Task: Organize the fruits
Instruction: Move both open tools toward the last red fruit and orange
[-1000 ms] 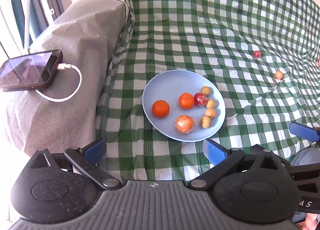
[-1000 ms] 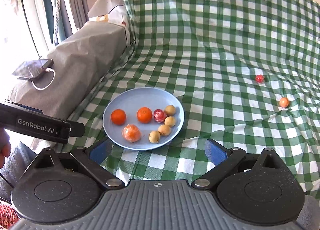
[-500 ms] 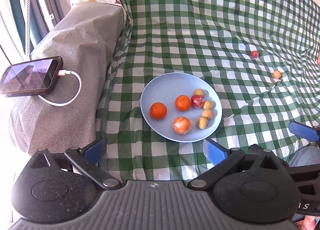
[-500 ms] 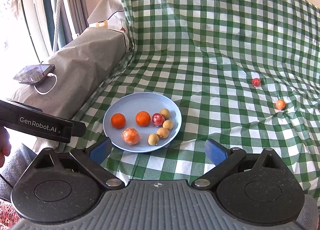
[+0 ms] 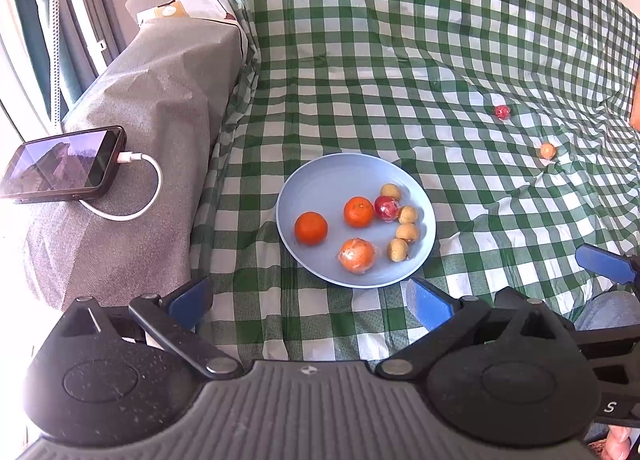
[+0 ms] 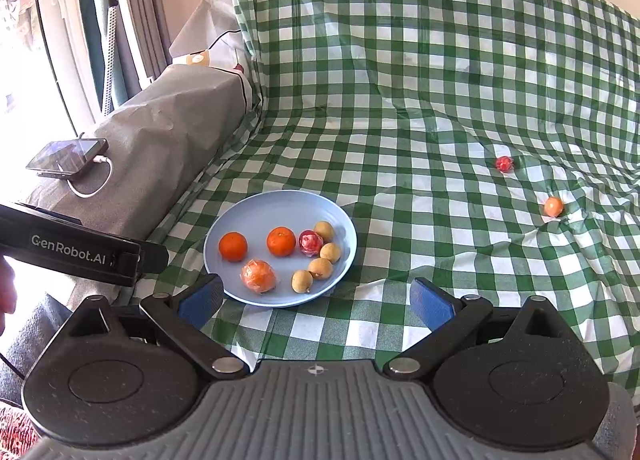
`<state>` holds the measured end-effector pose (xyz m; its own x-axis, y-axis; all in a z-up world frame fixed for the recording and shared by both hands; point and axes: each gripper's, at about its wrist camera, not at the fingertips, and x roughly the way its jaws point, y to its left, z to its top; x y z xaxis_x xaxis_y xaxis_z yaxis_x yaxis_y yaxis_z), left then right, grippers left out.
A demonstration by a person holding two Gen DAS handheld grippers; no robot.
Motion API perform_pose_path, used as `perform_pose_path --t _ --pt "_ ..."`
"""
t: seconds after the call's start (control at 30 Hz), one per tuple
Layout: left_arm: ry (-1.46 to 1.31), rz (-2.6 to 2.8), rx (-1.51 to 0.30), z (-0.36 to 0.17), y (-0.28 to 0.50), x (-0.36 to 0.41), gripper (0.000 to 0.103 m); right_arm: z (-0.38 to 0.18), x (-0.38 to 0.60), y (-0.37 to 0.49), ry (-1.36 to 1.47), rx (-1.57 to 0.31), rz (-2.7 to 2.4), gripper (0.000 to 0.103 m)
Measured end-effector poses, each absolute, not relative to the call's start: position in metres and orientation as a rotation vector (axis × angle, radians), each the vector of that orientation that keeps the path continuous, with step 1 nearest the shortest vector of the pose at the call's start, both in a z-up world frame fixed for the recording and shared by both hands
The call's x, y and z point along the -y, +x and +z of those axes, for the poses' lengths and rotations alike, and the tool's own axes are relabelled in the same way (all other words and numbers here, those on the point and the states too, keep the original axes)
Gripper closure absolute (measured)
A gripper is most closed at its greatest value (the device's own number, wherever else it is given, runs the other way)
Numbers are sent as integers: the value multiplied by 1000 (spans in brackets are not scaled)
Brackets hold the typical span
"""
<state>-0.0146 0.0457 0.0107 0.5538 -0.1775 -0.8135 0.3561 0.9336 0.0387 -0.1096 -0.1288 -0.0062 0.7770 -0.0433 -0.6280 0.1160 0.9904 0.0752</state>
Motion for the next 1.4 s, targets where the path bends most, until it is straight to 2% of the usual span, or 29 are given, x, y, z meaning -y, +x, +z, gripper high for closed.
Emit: perform_pose_path --t 0.77,1.4 --pt "235 -350 -919 22 -4 -18 0 -9 165 -112 193 -648 -182 4" --pt "311 -463 -919 11 41 96 0 -23 272 -104 233 -641 -401 4"
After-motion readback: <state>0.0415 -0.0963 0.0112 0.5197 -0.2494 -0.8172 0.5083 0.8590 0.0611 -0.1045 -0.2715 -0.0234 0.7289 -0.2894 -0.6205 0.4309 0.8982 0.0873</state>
